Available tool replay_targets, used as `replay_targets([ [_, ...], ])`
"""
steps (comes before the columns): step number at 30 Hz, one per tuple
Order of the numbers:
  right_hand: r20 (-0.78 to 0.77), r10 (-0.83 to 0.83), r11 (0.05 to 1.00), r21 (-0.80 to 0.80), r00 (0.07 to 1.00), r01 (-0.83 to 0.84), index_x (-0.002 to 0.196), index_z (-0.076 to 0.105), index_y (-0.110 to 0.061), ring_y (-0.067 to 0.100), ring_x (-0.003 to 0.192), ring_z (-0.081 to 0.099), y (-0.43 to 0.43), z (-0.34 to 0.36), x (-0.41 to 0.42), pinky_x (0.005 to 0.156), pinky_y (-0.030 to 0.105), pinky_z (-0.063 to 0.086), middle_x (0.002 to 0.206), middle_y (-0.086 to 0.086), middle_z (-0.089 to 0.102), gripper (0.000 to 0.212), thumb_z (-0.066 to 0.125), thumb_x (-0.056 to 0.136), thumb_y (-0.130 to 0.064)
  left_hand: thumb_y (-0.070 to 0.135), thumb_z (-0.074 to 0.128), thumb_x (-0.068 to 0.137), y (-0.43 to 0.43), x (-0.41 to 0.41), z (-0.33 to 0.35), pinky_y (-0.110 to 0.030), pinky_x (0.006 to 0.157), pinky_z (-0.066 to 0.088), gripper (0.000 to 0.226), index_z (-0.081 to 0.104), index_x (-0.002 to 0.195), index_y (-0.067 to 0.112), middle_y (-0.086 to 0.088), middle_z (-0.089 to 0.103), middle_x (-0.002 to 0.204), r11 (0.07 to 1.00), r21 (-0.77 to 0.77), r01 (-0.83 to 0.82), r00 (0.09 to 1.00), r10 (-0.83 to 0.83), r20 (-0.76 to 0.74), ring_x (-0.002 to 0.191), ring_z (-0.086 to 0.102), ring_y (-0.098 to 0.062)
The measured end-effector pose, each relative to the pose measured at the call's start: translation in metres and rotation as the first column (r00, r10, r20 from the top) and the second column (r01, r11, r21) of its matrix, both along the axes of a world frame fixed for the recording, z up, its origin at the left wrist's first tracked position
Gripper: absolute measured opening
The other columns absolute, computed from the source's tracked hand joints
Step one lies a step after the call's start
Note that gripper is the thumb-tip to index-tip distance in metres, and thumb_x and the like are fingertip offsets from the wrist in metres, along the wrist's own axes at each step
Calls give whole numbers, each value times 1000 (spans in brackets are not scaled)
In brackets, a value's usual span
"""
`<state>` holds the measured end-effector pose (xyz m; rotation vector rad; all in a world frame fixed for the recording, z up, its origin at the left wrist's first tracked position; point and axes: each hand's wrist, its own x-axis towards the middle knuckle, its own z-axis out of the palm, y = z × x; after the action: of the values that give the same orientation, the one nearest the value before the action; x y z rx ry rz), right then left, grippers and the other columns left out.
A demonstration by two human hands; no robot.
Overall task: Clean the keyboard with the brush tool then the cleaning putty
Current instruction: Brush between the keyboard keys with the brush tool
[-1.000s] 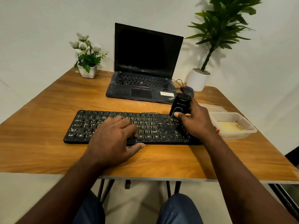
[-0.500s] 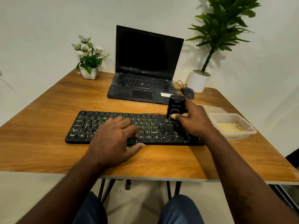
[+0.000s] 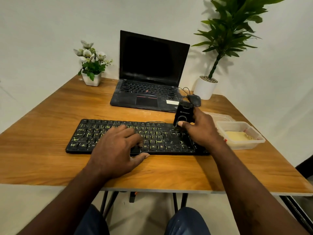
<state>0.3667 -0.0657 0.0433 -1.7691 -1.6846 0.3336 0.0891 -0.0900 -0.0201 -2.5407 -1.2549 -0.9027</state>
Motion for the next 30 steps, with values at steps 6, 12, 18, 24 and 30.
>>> replay_targets([
  [6, 12, 144, 989, -38, 989, -144, 140, 51, -23, 18, 119, 62, 4, 0, -9, 95, 33, 51, 132, 1, 67, 55, 77, 91, -22, 69, 57, 83, 0, 2, 0, -31, 67, 41, 41, 66, 95, 31, 12, 59, 88, 1000, -1, 6, 1000, -6, 4, 81, 46, -10],
  [12, 120, 204, 979, -30, 972, -202, 141, 50, -23, 20, 119, 64, 10, 2, -18, 97, 43, 56, 131, 1, 68, 58, 78, 90, -26, 70, 56, 82, 1, 1, 0, -29, 67, 40, 45, 67, 98, 30, 12, 59, 88, 1000, 4, -4, 1000, 4, 2, 80, 45, -9],
  [18, 239, 260, 963, -133, 936, -234, 141, 53, -21, 17, 117, 65, 19, 21, 3, 97, 40, 55, 127, -1, 69, 59, 79, 88, -25, 67, 66, 82, 2, 1, 0, -29, 69, 39, 42, 69, 101, 30, 12, 62, 89, 1000, -5, -3, 1000, 3, -8, 82, 43, -7],
  [24, 197, 215, 977, -37, 957, -212, 143, 51, -21, 19, 122, 63, 22, 12, 2, 99, 32, 49, 135, 2, 67, 63, 80, 88, -24, 70, 58, 83, 2, 1, -1, -30, 68, 41, 45, 69, 102, 31, 12, 62, 89, 1000, -20, -6, 1000, 5, -6, 82, 47, -8],
  [30, 207, 137, 989, 22, 969, -144, 141, 54, -20, 19, 116, 65, 23, 11, 1, 98, 37, 54, 129, 2, 69, 64, 83, 85, -31, 70, 54, 83, 2, 1, 0, -29, 69, 39, 45, 68, 100, 31, 12, 62, 89, 1000, -5, -4, 1000, 4, 2, 82, 40, -6],
])
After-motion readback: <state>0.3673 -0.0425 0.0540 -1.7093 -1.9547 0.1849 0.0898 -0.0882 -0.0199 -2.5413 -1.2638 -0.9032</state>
